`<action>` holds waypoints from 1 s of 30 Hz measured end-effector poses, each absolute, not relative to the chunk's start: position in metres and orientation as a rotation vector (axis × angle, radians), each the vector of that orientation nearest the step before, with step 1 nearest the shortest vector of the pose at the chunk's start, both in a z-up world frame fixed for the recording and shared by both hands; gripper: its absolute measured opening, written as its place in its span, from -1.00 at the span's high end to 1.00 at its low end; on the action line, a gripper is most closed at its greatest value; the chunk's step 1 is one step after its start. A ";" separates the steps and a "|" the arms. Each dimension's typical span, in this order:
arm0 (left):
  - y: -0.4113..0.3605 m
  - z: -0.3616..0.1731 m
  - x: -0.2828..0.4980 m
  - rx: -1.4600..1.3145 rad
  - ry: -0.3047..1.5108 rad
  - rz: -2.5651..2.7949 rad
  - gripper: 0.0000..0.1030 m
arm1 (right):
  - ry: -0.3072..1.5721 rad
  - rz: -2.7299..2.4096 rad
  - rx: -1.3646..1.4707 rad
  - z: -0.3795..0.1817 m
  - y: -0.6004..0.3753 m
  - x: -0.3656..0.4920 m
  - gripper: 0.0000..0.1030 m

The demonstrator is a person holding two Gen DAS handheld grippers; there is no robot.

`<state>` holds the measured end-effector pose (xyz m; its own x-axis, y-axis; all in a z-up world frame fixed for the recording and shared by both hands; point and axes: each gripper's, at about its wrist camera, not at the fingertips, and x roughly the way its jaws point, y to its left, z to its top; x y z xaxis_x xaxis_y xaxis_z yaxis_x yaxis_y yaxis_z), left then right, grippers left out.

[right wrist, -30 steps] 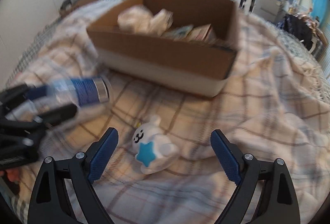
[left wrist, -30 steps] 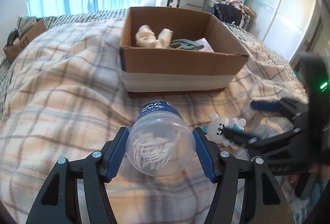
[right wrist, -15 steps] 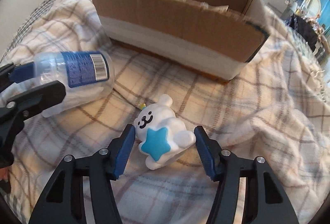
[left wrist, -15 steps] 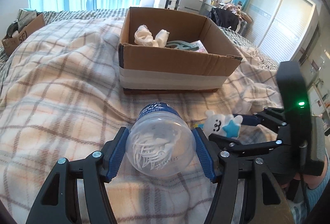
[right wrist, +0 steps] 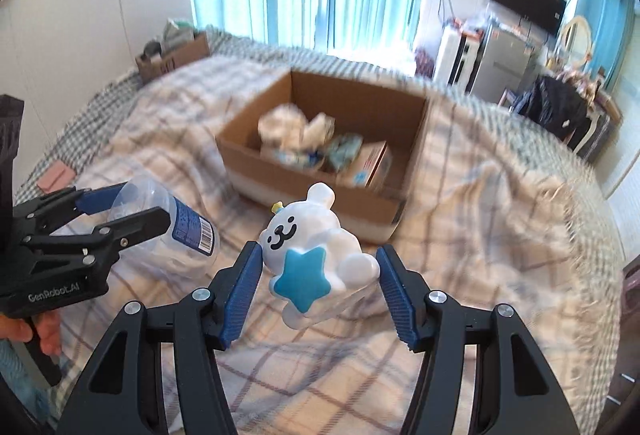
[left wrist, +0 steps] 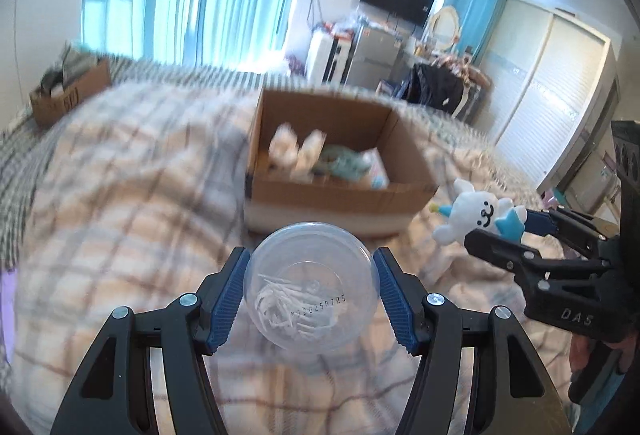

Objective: Organize objects
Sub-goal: 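Carry both items over the cardboard box and open both grippers inside it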

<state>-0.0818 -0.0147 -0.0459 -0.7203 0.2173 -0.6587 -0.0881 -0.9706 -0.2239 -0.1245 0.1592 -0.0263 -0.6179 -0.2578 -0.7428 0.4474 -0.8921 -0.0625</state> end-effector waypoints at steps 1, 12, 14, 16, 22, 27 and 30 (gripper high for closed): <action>-0.013 -0.035 -0.086 -1.054 -0.258 2.767 -0.26 | 0.339 -2.504 1.069 -0.020 0.161 -0.124 -0.14; 0.000 0.038 -0.148 -0.855 -0.177 2.803 -0.26 | 0.324 -2.604 0.884 0.056 0.157 -0.167 -0.14; -0.001 0.041 -0.166 -0.852 -0.170 2.806 -0.26 | 0.316 -2.618 0.871 0.063 0.155 -0.184 -0.14; -0.002 0.040 -0.181 -0.852 -0.147 2.825 -0.26 | 0.325 -2.633 0.860 0.068 0.151 -0.202 -0.14; -0.006 0.021 -0.227 -0.911 -0.144 2.818 -0.26 | 0.309 -2.648 0.887 0.056 0.142 -0.256 -0.14; -0.004 -0.007 -0.260 -0.984 -0.134 2.796 -0.26 | 0.320 -2.620 0.959 0.029 0.134 -0.299 -0.14; 0.000 -0.024 -0.276 -1.026 -0.123 2.778 -0.26 | 0.338 -2.615 0.990 0.012 0.129 -0.319 -0.14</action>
<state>-0.2757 -0.0002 -0.0240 -0.7467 0.1941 -0.6363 -0.1370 -0.9809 -0.1384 -0.3187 0.1290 0.0122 -0.7069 -0.2145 -0.6740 0.3791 -0.9194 -0.1049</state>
